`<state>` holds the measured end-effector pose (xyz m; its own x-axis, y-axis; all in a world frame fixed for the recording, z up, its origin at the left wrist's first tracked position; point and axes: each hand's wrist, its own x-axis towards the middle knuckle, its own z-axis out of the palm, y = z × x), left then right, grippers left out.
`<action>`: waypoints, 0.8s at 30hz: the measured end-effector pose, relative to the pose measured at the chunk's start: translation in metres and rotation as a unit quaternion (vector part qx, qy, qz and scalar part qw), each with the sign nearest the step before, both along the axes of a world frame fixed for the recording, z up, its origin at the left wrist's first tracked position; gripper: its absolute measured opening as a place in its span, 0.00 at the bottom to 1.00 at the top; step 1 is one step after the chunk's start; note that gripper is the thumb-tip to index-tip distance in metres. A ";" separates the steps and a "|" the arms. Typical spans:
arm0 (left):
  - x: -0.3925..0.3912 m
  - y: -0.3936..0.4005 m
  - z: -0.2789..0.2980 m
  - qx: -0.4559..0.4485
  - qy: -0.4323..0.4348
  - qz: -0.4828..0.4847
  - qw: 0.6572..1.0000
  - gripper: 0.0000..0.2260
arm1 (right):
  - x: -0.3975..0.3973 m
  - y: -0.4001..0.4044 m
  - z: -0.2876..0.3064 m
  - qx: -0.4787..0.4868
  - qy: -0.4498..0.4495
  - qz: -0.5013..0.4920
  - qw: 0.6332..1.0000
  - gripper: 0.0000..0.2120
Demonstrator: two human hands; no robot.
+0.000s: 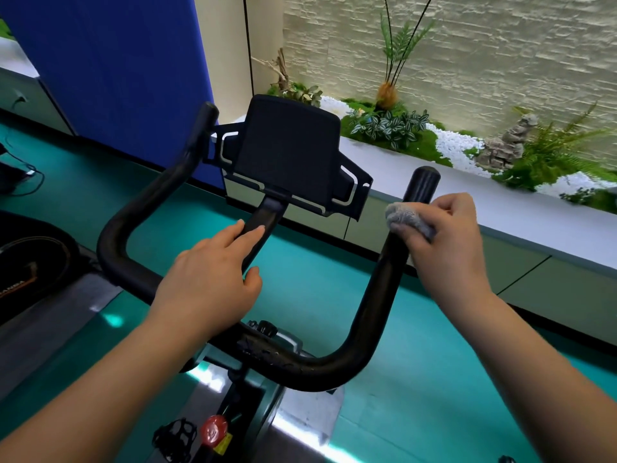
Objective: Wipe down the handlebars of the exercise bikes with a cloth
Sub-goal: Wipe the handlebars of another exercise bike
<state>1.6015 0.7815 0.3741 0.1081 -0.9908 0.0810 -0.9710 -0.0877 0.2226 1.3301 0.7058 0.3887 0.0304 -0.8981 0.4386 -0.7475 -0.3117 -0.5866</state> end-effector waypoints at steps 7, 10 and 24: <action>0.000 0.001 -0.001 -0.003 -0.001 -0.004 1.000 0.27 | 0.011 0.061 -0.024 0.066 -0.060 0.054 0.995 0.10; 0.000 0.001 -0.001 -0.003 0.002 -0.007 1.000 0.27 | 0.011 0.064 -0.020 0.063 -0.024 0.085 0.994 0.09; 0.001 0.003 -0.002 -0.006 0.013 -0.011 1.000 0.26 | 0.022 0.102 -0.033 0.088 -0.090 0.065 0.990 0.11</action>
